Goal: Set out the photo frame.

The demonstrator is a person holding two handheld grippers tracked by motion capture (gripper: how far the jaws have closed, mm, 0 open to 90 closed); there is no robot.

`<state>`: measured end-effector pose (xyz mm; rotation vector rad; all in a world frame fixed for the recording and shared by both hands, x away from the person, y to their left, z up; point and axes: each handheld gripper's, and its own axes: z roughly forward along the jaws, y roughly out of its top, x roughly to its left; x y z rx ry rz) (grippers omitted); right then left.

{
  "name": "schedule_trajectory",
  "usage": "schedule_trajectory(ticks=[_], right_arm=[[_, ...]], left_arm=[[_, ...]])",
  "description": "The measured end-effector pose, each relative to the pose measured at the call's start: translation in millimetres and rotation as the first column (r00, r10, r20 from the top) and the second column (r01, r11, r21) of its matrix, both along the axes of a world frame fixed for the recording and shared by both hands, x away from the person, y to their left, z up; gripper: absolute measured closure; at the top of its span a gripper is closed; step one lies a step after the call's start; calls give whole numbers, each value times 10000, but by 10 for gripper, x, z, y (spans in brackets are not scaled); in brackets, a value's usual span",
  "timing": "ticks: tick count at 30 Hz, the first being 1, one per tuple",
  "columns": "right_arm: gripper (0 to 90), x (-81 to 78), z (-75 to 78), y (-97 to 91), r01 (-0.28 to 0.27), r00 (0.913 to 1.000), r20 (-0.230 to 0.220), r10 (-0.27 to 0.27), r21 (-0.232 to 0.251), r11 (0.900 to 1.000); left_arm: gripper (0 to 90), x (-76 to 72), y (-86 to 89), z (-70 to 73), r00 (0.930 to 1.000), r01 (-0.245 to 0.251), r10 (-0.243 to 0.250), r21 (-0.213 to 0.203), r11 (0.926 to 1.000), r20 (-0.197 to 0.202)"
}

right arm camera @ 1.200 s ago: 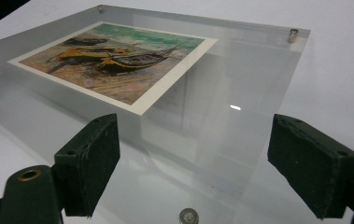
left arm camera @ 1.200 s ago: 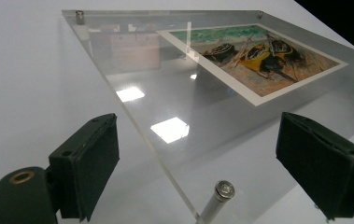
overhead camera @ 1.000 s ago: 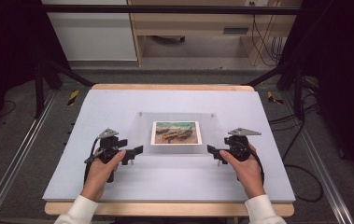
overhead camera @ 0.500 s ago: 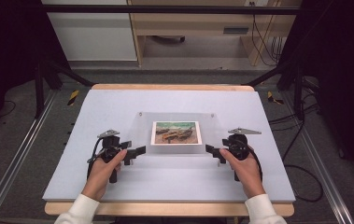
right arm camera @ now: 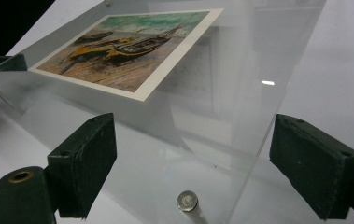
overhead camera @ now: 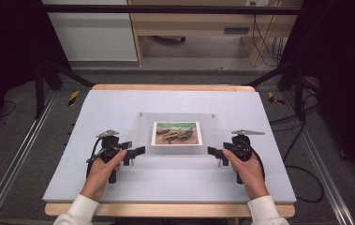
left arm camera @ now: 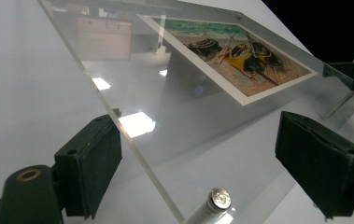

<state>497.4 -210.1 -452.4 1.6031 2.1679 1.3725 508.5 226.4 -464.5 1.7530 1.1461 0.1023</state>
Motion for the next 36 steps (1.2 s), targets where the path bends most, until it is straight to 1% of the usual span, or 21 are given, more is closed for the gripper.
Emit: schedule_trajectory(ticks=[3, 5, 9, 11, 13, 14, 16, 19, 24, 27, 29, 31, 36], right_arm=[[154, -23, 11, -9, -17, 9997, -229, 20, 112, 9999], [154, -26, 10, -17, -72, 9997, -218, 75, 123, 9999], [155, -12, -14, -14, -98, 9988, -472, 121, 472, 9988], [156, -8, -17, -2, -33, 9989, -471, 56, 508, 9987], [156, 10, -30, 3, -49, 9989, -462, 75, 566, 9984], [156, 13, -35, 8, -6, 9983, -577, 46, 680, 9977], [161, 23, -47, 9, -5, 9984, -563, 47, 741, 9972], [160, 34, -61, 21, -41, 9976, -680, 104, 921, 9957], [159, 46, -66, 30, 4, 9978, -662, 55, 892, 9960], [161, 41, -63, 31, -12, 9981, -605, 63, 839, 9965], [173, 37, -62, 31, -9, 9983, -574, 55, 805, 9968], [185, 32, -60, 19, 5, 9982, -606, 48, 865, 9963], [195, 2, -61, 15, -15, 9990, -447, 52, 835, 9965]], left_arm=[[140, -6, -1, 4, 10000, 4, -3, 34, 10000, -27], [140, -4, -1, 6, 10000, 14, -14, 67, 10000, -19], [140, -3, -4, 7, 10000, -15, 15, 44, 10000, -36], [140, -2, -4, 4, 10000, 9, -8, 26, 10000, -69], [140, 4, -14, -7, 9999, 18, -19, -94, 10000, -112], [139, 6, -19, -10, 9999, 22, -24, -120, 9999, -121], [138, 9, -22, -14, 9999, 35, -37, -163, 9999, -151], [139, 21, -24, -30, 9997, 78, -85, -300, 9995, -217], [140, 40, -33, -55, 9995, 198, -209, -478, 9987, -231], [144, 45, -24, -56, 9994, 277, -287, -469, 9985, -192], [163, 46, -7, -53, 9992, 286, -299, -531, 9982, -246], [171, 42, -6, -49, 9993, 288, -300, -482, 9984, -242], [178, 18, -9, -23, 9995, 200, -208, -312, 9993, -251]])
